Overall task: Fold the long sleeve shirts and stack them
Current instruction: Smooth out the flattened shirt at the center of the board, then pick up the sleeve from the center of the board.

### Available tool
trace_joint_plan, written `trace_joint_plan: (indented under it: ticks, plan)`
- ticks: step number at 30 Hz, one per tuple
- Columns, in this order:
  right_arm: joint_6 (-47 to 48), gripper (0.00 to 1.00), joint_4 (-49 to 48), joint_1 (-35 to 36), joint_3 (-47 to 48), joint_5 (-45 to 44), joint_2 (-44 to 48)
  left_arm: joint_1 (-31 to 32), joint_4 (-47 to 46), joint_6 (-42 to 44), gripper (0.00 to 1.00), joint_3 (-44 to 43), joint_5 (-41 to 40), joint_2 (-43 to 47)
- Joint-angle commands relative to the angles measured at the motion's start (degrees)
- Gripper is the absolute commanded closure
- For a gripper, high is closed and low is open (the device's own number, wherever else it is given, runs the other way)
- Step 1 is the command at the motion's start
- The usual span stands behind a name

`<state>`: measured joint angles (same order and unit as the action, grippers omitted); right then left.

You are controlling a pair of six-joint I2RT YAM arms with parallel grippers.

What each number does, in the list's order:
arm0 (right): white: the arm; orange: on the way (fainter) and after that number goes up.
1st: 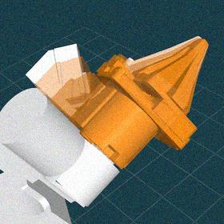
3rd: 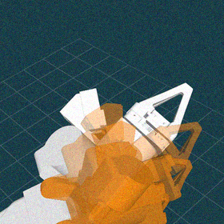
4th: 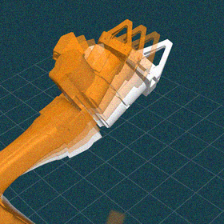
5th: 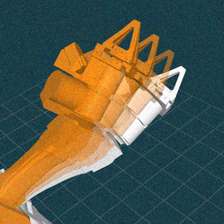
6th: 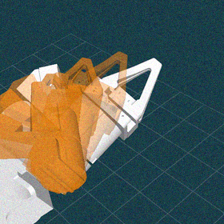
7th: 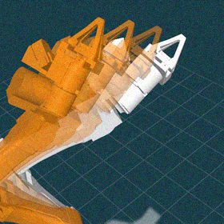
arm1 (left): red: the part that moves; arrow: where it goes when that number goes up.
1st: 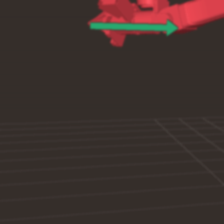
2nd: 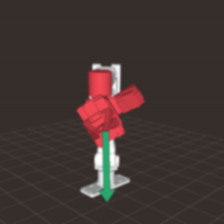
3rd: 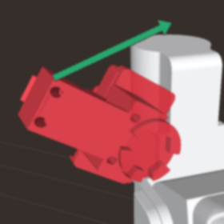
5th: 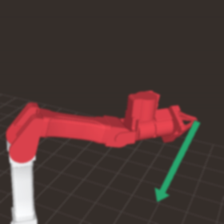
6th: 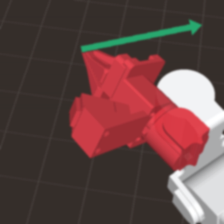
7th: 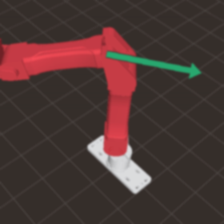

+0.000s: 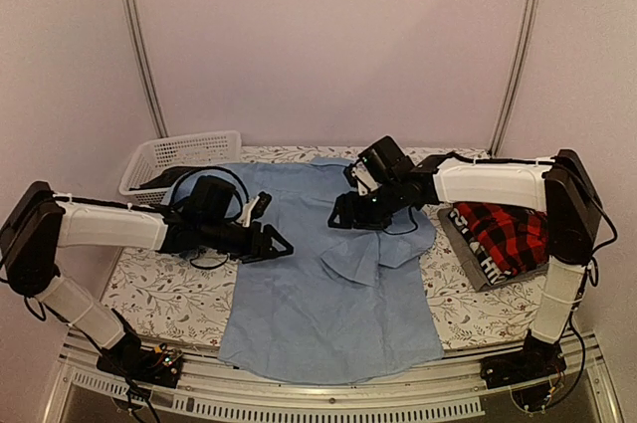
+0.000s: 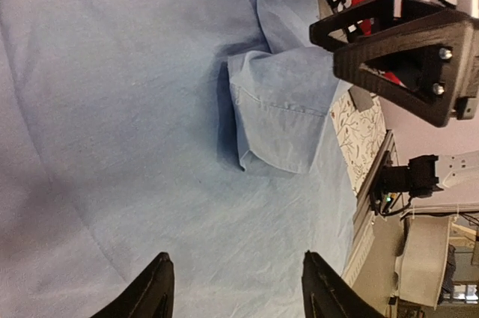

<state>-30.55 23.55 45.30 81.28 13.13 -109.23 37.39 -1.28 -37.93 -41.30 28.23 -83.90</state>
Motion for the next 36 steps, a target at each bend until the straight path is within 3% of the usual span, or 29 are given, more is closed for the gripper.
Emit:
trace_joint_plan:
  ticks: [1,9,18,24,31,36]
  plan:
    - [1.36,0.33,0.62,0.14,-4.98,-4.49,7.25,2.26,-5.11,-2.02,0.43,-1.25,1.58,-4.9]
    - [2.37,0.36,6.52,4.82,-10.03,-11.52,13.65,6.14,-10.97,-5.06,0.44,-8.18,1.88,-16.67]
    - [-7.18,0.31,0.85,6.38,-21.38,-10.61,18.12,8.26,-10.42,-8.59,0.49,-13.18,-0.26,-23.41]
    - [-11.6,0.28,-3.88,6.08,-19.81,-12.79,16.24,8.28,-9.97,-8.32,0.61,-13.75,-0.07,-24.41]
    - [-12.99,0.29,-4.46,5.27,-18.39,-12.03,11.52,8.23,-9.2,-7.31,0.85,-16.3,2.31,-26.32]
    - [-13.64,0.3,-4.05,5.07,-18.78,-12.33,10.51,8.29,-8.47,-6.28,0.96,-17.69,3.62,-26.92]
